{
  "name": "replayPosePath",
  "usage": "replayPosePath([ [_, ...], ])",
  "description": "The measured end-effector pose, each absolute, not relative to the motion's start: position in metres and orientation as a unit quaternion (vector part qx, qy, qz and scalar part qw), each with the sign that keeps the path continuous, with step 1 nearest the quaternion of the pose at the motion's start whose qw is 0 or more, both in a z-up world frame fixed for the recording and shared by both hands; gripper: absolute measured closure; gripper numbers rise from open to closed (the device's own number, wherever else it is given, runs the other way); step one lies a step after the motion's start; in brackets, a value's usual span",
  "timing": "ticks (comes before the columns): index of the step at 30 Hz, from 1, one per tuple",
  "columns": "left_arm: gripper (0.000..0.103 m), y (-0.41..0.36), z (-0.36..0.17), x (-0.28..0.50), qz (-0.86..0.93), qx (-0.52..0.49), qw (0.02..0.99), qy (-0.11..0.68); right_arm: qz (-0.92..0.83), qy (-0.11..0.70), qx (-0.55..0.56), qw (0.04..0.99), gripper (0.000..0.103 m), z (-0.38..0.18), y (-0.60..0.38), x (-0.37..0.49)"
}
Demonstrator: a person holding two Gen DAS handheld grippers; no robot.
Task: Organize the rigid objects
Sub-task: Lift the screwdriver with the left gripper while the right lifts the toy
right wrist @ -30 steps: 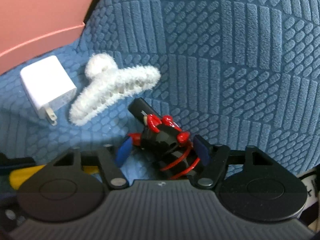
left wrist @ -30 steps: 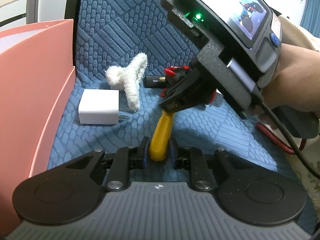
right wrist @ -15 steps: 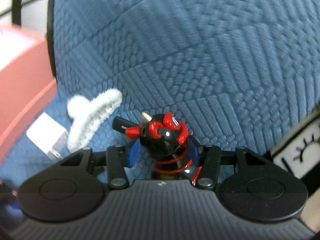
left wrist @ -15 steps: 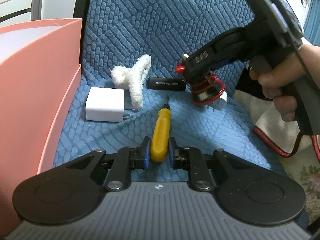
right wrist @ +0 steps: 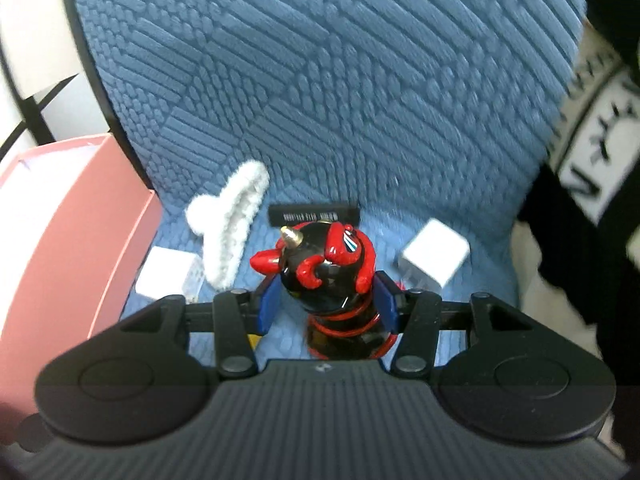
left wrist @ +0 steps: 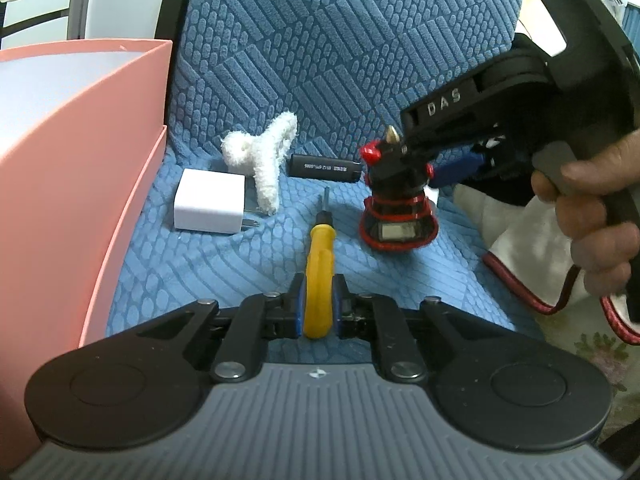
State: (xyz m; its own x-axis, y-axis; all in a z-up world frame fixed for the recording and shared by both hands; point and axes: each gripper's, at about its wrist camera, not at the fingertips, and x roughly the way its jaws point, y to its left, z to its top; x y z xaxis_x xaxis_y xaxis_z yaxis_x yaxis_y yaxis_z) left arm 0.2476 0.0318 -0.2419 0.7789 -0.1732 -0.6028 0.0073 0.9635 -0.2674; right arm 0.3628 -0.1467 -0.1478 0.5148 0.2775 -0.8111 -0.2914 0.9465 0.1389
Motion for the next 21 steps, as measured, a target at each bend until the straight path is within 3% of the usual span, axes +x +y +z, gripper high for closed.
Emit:
replayPosePath([
  [5,0.094,0.029,-0.236,0.241,-0.046,-0.123,0.933,0.335,0.145,0.471,0.023,0.870,0.050,-0.146,-0.153,0.346],
  [14,0.092,0.025,-0.238,0.237,-0.052,-0.089,0.937,0.334,0.095,0.458,0.084,0.880,0.050,-0.142,-0.163,0.299],
  [18,0.072,0.022,-0.243,0.238,-0.045,-0.063,0.938,0.339,0.080,0.464,0.120,0.874,0.050,-0.141,-0.173,0.288],
  [21,0.071,0.022,-0.245,0.241,-0.044,-0.059,0.939,0.337,0.070,0.463,0.131,0.874,0.050,-0.139,-0.175,0.282],
])
